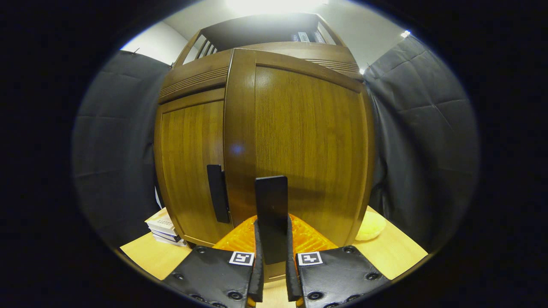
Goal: Open the right door of the double-door shoe cabinet with the right hand, and open the left door with the left hand.
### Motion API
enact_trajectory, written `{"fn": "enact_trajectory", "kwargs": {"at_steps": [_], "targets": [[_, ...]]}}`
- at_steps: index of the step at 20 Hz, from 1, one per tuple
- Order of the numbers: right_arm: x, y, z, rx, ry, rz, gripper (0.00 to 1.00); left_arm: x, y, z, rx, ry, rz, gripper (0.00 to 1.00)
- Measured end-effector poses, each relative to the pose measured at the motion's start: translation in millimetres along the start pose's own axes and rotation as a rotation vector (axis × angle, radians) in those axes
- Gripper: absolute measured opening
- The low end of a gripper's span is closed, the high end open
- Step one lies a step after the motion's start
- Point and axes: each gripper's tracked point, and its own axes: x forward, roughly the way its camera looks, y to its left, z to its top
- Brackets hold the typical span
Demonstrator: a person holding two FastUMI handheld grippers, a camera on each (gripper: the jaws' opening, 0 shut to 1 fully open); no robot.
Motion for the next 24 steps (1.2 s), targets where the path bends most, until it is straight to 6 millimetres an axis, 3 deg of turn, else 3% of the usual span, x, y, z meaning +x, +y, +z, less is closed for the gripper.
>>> {"fn": "enact_trajectory", "kwargs": {"at_steps": [11,14,15,16,19,23,24], "targets": [[-17.4,-19.5,-3.8,0.002,0.000,-0.071,0.19,-4.7,-30.5,6.8,-0.023,-0.025,-0.106,0.96],[-22.7,-25.5,-4.6,-0.004,0.004,-0.096,0.23,1.7,-43.5,12.4,-0.029,-0.033,-0.137,0.96],[-23.5,-28.5,-5.3,-0.003,0.004,-0.103,0.19,2.2,-49.7,15.8,-0.032,-0.033,-0.148,0.96],[-24.9,-30.9,-5.7,0.001,0.005,-0.108,0.15,1.3,-55.4,17.5,-0.035,-0.033,-0.158,0.96],[-34.5,-39.9,-10.2,0.001,0.009,-0.116,0.19,-12.7,-72.8,13.0,-0.040,-0.033,-0.185,0.96],[-42.2,-55.6,-10.3,-0.013,0.013,-0.139,0.14,-13.1,-88.8,15.6,-0.051,-0.029,-0.209,0.96],[-44.5,-59.3,-9.1,-0.018,0.010,-0.144,0.18,-14.2,-92.7,16.2,-0.053,-0.032,-0.215,0.96]]}}
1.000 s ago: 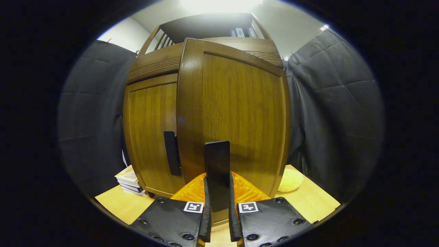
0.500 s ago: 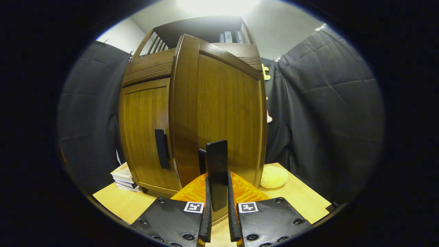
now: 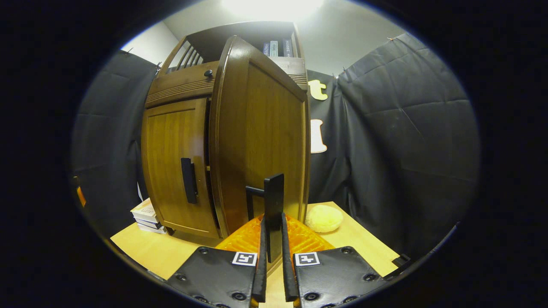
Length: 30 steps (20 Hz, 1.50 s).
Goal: Open the right door of the double-door shoe cabinet with the right hand, and open the left door with the left hand.
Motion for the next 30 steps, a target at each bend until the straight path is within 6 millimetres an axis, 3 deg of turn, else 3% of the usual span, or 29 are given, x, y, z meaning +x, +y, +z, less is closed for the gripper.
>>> {"fn": "enact_trajectory", "kwargs": {"at_steps": [1,5,7,11,15,17,30], "targets": [[-0.4,-4.0,0.7,-0.006,-0.004,-0.006,0.14,-0.1,-2.9,0.0,-0.001,-0.003,-0.006,0.95],[-5.4,-20.4,0.1,-0.029,-0.011,-0.027,0.18,8.0,-17.8,-1.1,-0.013,0.003,-0.038,0.95],[-7.1,-30.4,-1.2,-0.030,-0.009,-0.043,0.14,9.2,-18.1,-3.8,-0.015,0.000,-0.053,0.95],[-8.8,-49.7,-2.7,-0.030,-0.006,-0.072,0.18,15.6,-22.0,-5.8,-0.015,-0.004,-0.074,0.94],[-12.3,-66.2,-5.1,-0.039,-0.007,-0.092,0.07,24.4,-31.2,-3.5,-0.015,-0.004,-0.086,0.95],[-12.9,-75.4,-5.1,-0.036,-0.010,-0.106,0.12,21.5,-34.5,-4.7,-0.009,-0.006,-0.092,0.95],[-30.4,-145.0,-8.2,0.029,-0.005,-0.229,0.12,31.8,-60.2,-4.5,-0.004,0.002,-0.129,0.96]]}}
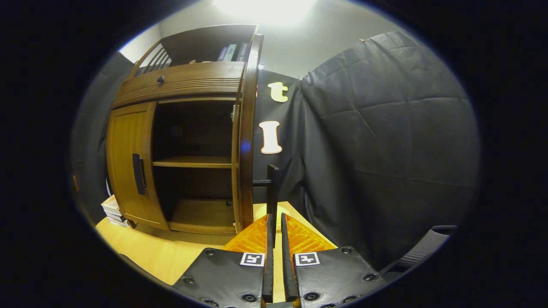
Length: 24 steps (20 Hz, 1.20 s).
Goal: Open the right door of the double-door shoe cabinet with the right hand, and open the left door with the left hand.
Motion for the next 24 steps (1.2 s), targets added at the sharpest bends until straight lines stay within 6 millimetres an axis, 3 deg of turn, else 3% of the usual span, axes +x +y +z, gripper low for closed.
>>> {"fn": "enact_trajectory", "kwargs": {"at_steps": [5,11,14,24], "targets": [[-21.4,0.8,4.8,0.004,-0.007,0.022,0.12,26.9,4.8,-3.9,-0.015,0.018,0.016,0.95],[-51.4,15.3,10.6,-0.027,-0.043,0.102,0.96,82.7,18.8,-0.8,0.004,0.010,0.047,0.96],[-59.0,22.5,10.8,-0.041,-0.048,0.125,0.96,111.3,21.7,-1.7,0.009,0.010,0.057,0.96],[-51.4,40.6,5.0,-0.054,-0.030,0.173,0.97,200.7,25.6,-18.5,0.026,0.006,0.079,0.96]]}}
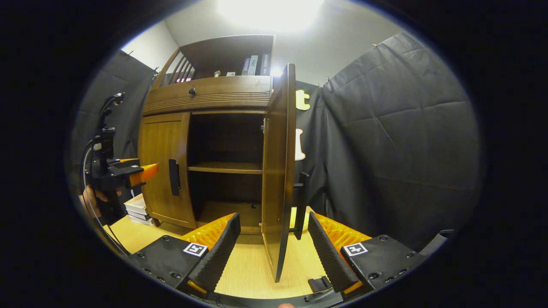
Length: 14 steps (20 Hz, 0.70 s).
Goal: Open the right door of the double-door shoe cabinet with the right hand, and open the left door with the left hand.
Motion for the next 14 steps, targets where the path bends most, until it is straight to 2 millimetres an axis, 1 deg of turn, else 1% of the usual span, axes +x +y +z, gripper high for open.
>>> {"fn": "enact_trajectory", "kwargs": {"at_steps": [4,5,6,9,10,13,14], "targets": [[9.4,4.1,-9.7,-0.002,0.024,0.014,0.97,33.9,-4.4,-6.8,-0.017,0.004,-0.004,0.96],[11.9,4.9,-11.5,0.001,0.026,0.016,0.99,41.6,-5.5,-10.2,-0.021,0.007,-0.007,0.96],[14.0,5.6,-11.9,0.002,0.029,0.020,0.97,49.5,-6.7,-12.4,-0.024,0.009,-0.008,0.96],[20.7,8.4,-13.9,0.000,0.032,0.030,0.97,69.4,-6.3,-25.1,-0.029,0.026,-0.002,0.96],[23.1,10.0,-13.0,-0.003,0.033,0.034,0.99,76.2,-5.6,-30.4,-0.031,0.034,0.001,0.94],[31.8,13.6,-17.6,-0.013,0.044,0.043,0.99,93.2,-7.0,-43.8,-0.037,0.053,-0.001,0.89],[34.4,14.0,-18.9,-0.014,0.048,0.045,0.97,97.5,-8.1,-48.1,-0.039,0.065,-0.004,0.87]]}}
